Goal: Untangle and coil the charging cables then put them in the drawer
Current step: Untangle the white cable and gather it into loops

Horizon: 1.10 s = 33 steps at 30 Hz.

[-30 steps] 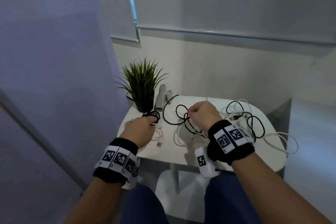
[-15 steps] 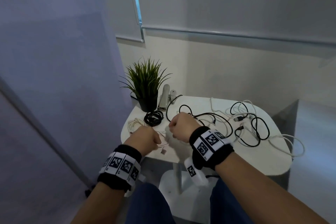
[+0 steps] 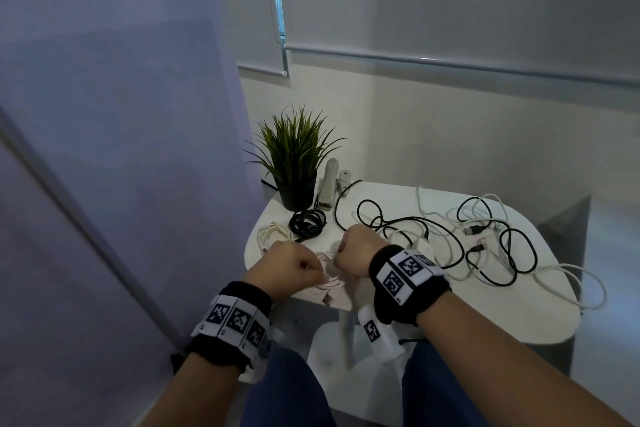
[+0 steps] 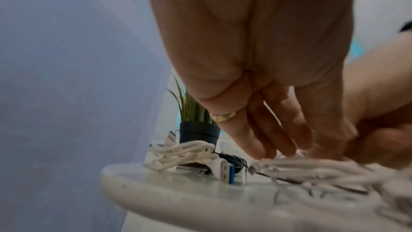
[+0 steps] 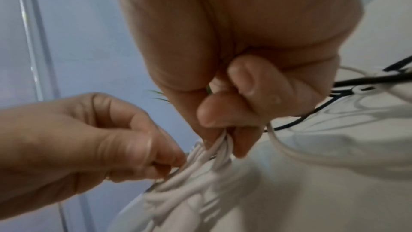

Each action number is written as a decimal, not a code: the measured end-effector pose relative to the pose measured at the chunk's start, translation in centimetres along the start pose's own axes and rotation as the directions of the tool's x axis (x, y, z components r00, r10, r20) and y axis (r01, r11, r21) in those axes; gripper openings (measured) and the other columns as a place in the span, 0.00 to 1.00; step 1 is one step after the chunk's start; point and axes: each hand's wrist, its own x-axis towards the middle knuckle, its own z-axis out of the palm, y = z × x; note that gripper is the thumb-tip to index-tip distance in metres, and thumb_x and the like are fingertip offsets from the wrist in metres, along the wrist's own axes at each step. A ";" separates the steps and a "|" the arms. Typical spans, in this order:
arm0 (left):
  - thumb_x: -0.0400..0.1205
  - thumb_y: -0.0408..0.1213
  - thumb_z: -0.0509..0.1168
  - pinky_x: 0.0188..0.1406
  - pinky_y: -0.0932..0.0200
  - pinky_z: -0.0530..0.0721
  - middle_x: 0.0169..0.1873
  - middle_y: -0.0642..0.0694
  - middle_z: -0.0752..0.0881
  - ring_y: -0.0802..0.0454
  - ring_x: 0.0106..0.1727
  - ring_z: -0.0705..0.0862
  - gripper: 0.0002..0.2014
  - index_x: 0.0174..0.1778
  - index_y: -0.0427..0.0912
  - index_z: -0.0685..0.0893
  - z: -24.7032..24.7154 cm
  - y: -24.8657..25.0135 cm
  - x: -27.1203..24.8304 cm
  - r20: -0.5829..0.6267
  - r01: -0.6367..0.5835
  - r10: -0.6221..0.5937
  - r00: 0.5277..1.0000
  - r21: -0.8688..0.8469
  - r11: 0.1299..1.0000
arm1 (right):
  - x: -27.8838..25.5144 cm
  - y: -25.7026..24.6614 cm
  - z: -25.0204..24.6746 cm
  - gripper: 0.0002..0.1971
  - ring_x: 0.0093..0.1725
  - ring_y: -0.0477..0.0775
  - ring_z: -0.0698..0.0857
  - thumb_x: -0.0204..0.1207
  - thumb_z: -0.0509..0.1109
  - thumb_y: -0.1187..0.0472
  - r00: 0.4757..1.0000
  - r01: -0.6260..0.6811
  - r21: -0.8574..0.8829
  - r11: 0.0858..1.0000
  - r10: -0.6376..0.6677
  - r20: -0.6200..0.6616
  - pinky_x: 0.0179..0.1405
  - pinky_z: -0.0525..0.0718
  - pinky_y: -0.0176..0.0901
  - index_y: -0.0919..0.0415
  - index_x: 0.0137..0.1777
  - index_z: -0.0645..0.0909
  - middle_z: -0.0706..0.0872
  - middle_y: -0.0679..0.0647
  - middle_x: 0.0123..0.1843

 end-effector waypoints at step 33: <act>0.78 0.29 0.69 0.37 0.77 0.77 0.35 0.49 0.87 0.62 0.35 0.83 0.08 0.39 0.48 0.88 -3.7 2.1 1.3 -0.480 -0.210 0.078 0.874 -0.229 0.950 | -2.9 -0.1 -4.9 0.08 0.27 0.48 0.86 0.73 0.71 0.76 0.916 0.386 0.719 0.578 -0.332 -0.226 0.29 0.86 0.41 0.63 0.44 0.85 0.89 0.56 0.32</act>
